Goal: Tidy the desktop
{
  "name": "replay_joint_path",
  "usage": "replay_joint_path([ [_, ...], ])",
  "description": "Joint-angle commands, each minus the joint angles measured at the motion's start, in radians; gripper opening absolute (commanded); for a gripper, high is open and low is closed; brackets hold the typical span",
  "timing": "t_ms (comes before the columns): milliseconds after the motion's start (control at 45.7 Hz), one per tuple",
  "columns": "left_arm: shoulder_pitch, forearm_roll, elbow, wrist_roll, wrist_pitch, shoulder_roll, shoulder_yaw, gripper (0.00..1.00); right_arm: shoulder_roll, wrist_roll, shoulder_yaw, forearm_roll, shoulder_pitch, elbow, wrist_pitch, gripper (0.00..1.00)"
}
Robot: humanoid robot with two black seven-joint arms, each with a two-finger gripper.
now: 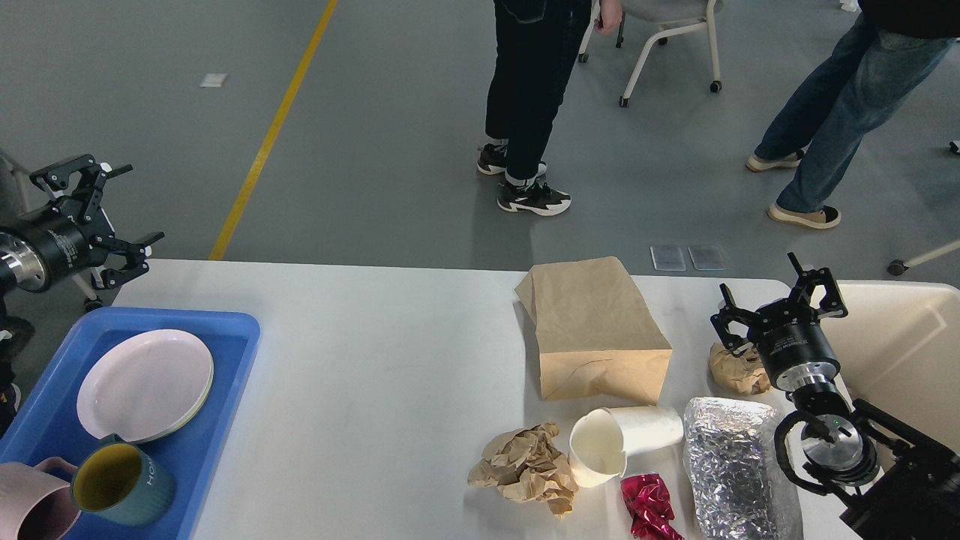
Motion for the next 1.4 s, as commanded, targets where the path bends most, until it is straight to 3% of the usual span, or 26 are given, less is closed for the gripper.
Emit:
replay_joint_path([
  [0, 0.115, 0.0, 0.0, 0.001, 0.0, -0.214, -0.342, 0.96, 0.0, 0.0, -0.001, 0.0, 0.0, 0.0, 0.001, 1.0],
  [88, 0.184, 0.002, -0.005, -0.005, 0.0, -0.346, -0.428, 0.96, 0.0, 0.0, -0.001, 0.0, 0.0, 0.0, 0.001, 1.0],
  [131, 0.209, 0.002, -0.018, -0.03, 0.002, -0.39, -0.456, 0.96, 0.0, 0.0, 0.001, 0.0, 0.0, 0.0, 0.001, 1.0],
  [175, 0.232, 0.008, -0.031, -0.096, 0.002, -0.429, -0.497, 0.96, 0.0, 0.0, 0.001, 0.0, 0.0, 0.0, 0.001, 1.0],
  [285, 0.31, 0.158, -0.122, -0.35, 0.008, -0.486, -0.571, 0.96, 0.0, 0.0, 0.001, 0.0, 0.0, 0.0, 0.001, 1.0],
  [328, 0.362, 0.24, -0.173, -0.392, 0.012, -0.5, -0.597, 0.96, 0.0, 0.0, 0.001, 0.0, 0.0, 0.0, -0.001, 1.0],
  [438, 0.463, 0.351, -0.317, -0.361, 0.012, -0.516, -0.663, 0.96, 0.0, 0.0, -0.001, 0.0, 0.0, 0.0, 0.001, 1.0],
  [504, 0.503, 0.35, -0.344, -0.341, 0.016, -0.509, -0.671, 0.96, 0.0, 0.0, 0.001, 0.0, 0.0, 0.001, 0.001, 1.0],
  [569, 0.506, 0.348, -0.341, -0.323, 0.029, -0.507, -0.678, 0.96, 0.0, 0.0, -0.001, 0.0, 0.0, 0.0, 0.001, 1.0],
  [788, 0.516, 0.356, -0.33, -0.321, 0.055, -0.471, -0.7, 0.96, 0.0, 0.0, 0.001, 0.0, 0.0, 0.0, 0.001, 1.0],
  [1182, 0.511, 0.324, -0.296, -0.321, 0.023, -0.464, -0.741, 0.96, 0.0, 0.0, -0.001, 0.0, 0.0, 0.0, 0.001, 1.0],
  [1379, 0.487, 0.324, -0.294, -0.32, 0.092, -0.461, -0.744, 0.96, 0.0, 0.0, 0.001, 0.0, 0.0, 0.0, -0.001, 1.0],
])
